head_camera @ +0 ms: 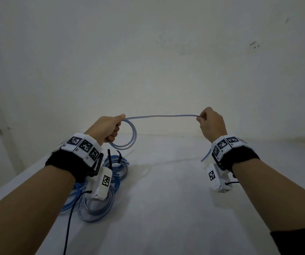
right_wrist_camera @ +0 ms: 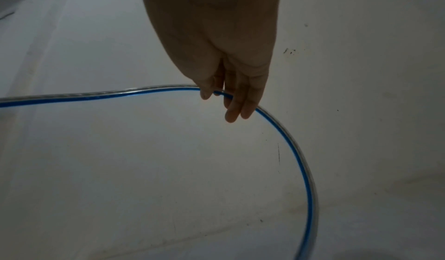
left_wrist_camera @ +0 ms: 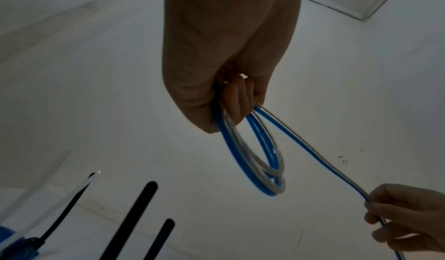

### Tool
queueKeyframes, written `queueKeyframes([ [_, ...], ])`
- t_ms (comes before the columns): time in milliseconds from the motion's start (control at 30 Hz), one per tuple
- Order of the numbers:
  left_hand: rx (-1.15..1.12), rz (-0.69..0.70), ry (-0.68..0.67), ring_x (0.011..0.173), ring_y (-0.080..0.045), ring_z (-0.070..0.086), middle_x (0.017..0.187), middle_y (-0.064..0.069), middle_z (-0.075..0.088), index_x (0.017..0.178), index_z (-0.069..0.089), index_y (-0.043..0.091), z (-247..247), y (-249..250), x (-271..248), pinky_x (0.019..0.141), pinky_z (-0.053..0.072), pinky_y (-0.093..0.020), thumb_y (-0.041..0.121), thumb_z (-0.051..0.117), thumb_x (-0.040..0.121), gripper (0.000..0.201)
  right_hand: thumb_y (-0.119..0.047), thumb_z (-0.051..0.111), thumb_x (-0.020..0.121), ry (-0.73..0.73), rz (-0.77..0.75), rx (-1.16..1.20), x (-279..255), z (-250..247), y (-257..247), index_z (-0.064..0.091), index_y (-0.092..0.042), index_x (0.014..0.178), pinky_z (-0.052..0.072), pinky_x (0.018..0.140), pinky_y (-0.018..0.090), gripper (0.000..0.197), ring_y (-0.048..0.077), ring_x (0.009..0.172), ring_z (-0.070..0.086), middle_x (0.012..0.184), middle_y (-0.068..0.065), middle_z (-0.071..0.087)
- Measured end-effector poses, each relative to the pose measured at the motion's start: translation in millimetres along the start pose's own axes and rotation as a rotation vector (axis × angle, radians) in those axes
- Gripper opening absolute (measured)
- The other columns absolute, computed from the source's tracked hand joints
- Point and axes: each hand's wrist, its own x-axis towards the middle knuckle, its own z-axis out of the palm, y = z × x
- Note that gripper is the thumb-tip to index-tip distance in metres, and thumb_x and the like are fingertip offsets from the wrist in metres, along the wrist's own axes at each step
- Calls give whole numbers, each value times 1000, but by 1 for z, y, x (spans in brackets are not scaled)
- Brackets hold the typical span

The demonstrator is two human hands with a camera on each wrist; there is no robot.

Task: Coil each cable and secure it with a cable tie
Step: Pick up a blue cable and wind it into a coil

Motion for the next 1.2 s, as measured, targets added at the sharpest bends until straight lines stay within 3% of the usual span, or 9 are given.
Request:
queueKeyframes([
  [100,-1,8,9,32,-6,21,39,10,26,64,37,18,1,2,-2,35,17,-14,34,52,94,37,-11,53,93,-20,-20,-45,0,2,0,57,1,92,33,68,27,12,22,80,48,91,15,60],
  [233,-4,57,109,35,-9,24,40,10,30,66,45,16,-2,4,1,40,22,-19,35,52,93,34,-11,51,93,-112,-95,-80,-3,5,2,59,0,91,33,69,28,14,24,79,49,90,16,60],
  [367,-48,81,189,39,-10,27,46,6,32,73,53,12,-7,2,7,44,24,-22,34,47,95,32,-18,58,91,-250,-212,-125,-11,5,-1,56,-6,92,36,68,30,12,21,74,46,83,7,53],
  [567,-307,48,234,29,-6,24,33,11,29,67,42,16,-6,1,14,38,21,-17,19,36,96,30,-13,49,95,-399,-231,-162,-22,6,-8,50,-3,96,37,66,33,10,27,76,51,87,14,60],
  [733,-562,-38,155,30,-8,24,35,7,28,64,37,16,-3,4,15,38,25,-12,10,26,93,31,-14,44,98,-436,-271,-238,-27,12,-6,63,-3,111,27,68,25,25,26,84,48,105,18,51],
  [833,-604,-29,80,33,-9,31,41,6,35,68,40,14,3,5,15,41,30,-14,11,29,96,31,-7,38,99,-556,-271,-296,-28,12,-6,58,-5,122,36,76,27,31,27,94,53,111,17,54],
  [933,-639,2,-24,37,-9,36,45,5,40,73,42,13,9,6,13,46,34,-19,12,29,99,30,-1,35,97,-609,-259,-335,-31,11,-7,52,-11,128,34,73,26,36,19,84,47,98,8,57],
  [1033,-668,11,-139,40,-8,38,48,5,42,75,43,13,16,6,10,51,37,-21,16,28,102,31,-8,34,98,-560,-231,-323,-33,14,-3,50,-21,123,35,68,30,32,21,73,44,80,-3,45],
  [1200,-656,46,-192,42,-7,39,48,7,40,79,49,12,23,6,11,49,41,-19,21,28,103,33,-17,34,101,-560,-237,-284,-34,11,-1,59,-22,119,41,86,37,31,20,88,46,93,1,45],
])
